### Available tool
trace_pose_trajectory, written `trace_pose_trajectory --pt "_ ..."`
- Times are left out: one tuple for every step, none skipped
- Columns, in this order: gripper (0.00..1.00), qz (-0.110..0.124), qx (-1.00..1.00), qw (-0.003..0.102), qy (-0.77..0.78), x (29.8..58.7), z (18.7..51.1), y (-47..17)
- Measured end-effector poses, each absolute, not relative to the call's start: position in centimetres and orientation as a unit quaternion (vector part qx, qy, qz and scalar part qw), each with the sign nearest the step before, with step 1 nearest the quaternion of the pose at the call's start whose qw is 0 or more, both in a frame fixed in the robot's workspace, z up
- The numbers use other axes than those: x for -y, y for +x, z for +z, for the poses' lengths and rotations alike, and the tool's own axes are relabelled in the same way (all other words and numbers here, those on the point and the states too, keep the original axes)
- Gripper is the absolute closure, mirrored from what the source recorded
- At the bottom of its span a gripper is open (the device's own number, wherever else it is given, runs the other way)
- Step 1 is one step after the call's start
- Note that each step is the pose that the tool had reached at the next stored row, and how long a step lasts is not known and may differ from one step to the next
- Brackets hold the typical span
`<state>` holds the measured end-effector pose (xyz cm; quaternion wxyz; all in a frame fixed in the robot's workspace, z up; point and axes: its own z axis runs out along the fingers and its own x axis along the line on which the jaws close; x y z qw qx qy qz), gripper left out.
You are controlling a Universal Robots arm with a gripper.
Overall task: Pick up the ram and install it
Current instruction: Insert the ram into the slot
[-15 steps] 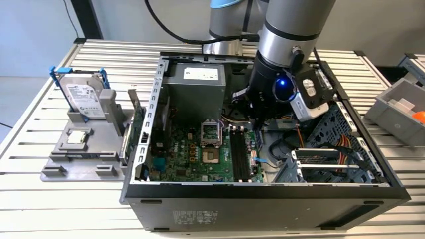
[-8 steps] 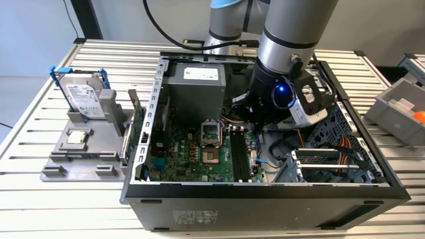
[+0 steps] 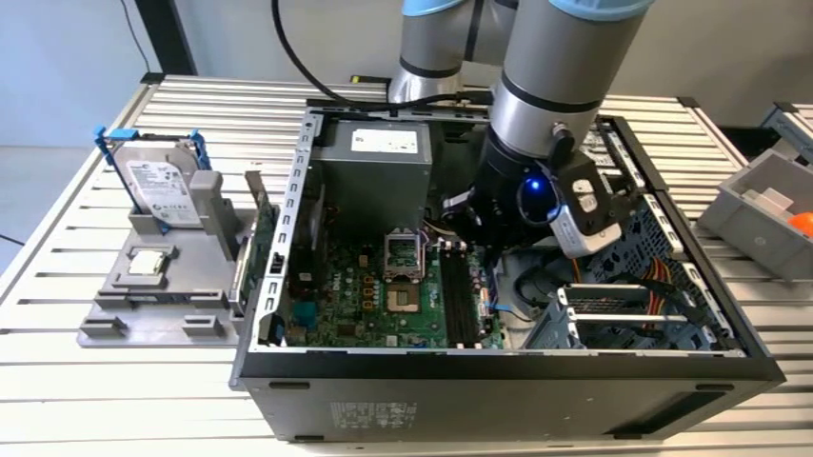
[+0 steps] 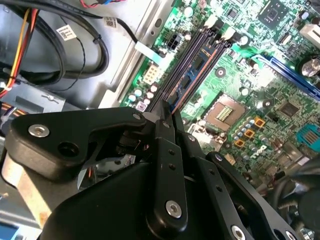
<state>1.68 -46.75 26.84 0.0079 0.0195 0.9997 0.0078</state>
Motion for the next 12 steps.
trace_pose_trajectory --pt "1.00 0.008 -1.000 0.008 0.019 46.8 26.7 1.7" --pt "1.00 0.008 -1.000 0.008 0.019 46.8 26.5 1.7" --pt "1.00 0.008 -1.000 0.008 0.019 46.9 26.3 1.7" --pt "1.00 0.008 -1.000 0.008 0.019 46.9 26.1 1.7" --pt "1.00 0.008 -1.000 0.008 0.019 46.9 26.0 1.7" --pt "1.00 0.008 -1.000 0.008 0.019 46.9 25.8 1.7" --pt "1.00 0.008 -1.000 0.008 0.019 46.9 25.6 1.7" --pt "1.00 0.008 -1.000 0.008 0.019 46.9 25.4 1.7" --pt "1.00 0.008 -1.000 0.008 0.019 46.9 25.2 1.7" --pt "1.00 0.008 -1.000 0.008 0.019 46.9 25.1 1.7" --pt "1.00 0.008 -1.000 0.008 0.019 46.9 24.9 1.7" --pt "1.00 0.008 -1.000 0.008 0.019 46.9 24.7 1.7"
